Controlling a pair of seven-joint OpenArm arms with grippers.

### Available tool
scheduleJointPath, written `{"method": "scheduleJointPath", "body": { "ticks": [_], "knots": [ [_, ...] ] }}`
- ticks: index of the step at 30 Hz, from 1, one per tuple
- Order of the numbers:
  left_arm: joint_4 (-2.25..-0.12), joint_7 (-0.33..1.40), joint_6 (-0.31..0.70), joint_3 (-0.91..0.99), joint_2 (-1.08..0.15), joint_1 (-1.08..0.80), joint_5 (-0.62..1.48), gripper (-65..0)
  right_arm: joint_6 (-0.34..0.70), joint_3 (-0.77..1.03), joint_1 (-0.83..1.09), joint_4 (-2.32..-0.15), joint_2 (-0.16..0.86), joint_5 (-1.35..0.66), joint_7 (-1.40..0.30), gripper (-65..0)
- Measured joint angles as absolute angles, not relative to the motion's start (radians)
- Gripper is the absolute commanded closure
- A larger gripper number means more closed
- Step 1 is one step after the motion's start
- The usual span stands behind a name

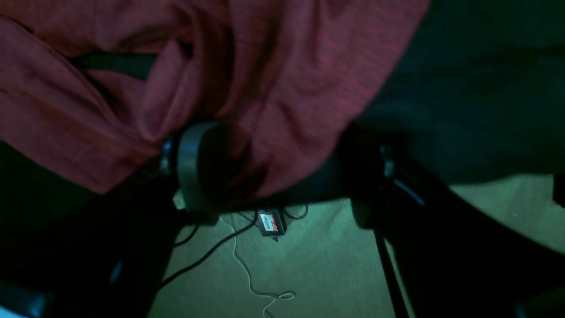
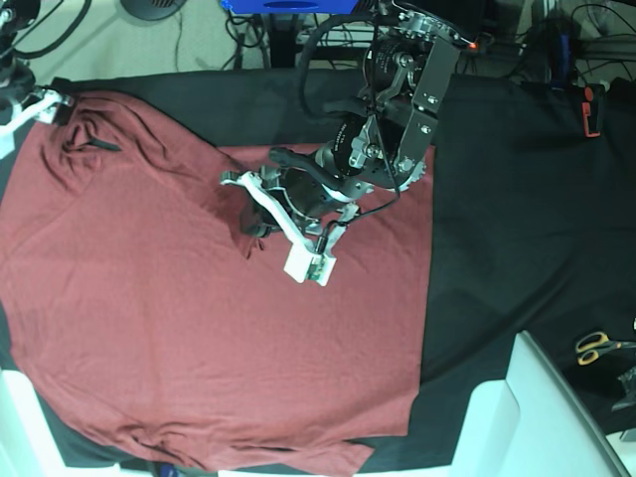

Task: Fold the T-shirt properly
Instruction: 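Drag the held sleeve with the left gripper across the shirt body, then lay the sleeve diagonally on the body and open the left gripper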

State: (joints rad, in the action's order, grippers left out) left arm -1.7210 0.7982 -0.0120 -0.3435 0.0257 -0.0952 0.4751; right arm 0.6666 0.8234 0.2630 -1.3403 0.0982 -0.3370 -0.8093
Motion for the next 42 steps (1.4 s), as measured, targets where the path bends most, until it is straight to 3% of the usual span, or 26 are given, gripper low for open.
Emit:
{"method": "scheduleJointPath", "body": {
  "ticks": [2,8,22,28,42],
  "knots": [
    [-1.721,0.797,-0.012,-0.344,0.026,-0.095,0.476,0.0,0.666,0.824,0.258,-1.34,0.1,-0.337,-0.81,-31.2],
    [-1.721,0.798,-0.012,-0.344,0.027,-0.095,0.476,0.0,0.667,0.824,0.253,-1.34,0.101,-0.334,-0.813,-0.5],
    [-1.782,0.803,-0.011,-0.347,0.067,-0.043,0.487,0.0,0.666,0.824,0.195,-1.341,0.135,-0.334,-0.881,-0.8],
    [-1.773,0.804,-0.011,-0.276,0.107,-0.004,0.484,0.0,0.61,0.816,0.2,-1.342,0.133,-0.334,-0.889,-0.8],
    [-1.615,0.72,-0.015,-0.216,0.101,0.06,0.48,0.0,0.61,0.813,0.198,-1.349,0.136,-0.334,-0.889,-0.6]
  ]
}}
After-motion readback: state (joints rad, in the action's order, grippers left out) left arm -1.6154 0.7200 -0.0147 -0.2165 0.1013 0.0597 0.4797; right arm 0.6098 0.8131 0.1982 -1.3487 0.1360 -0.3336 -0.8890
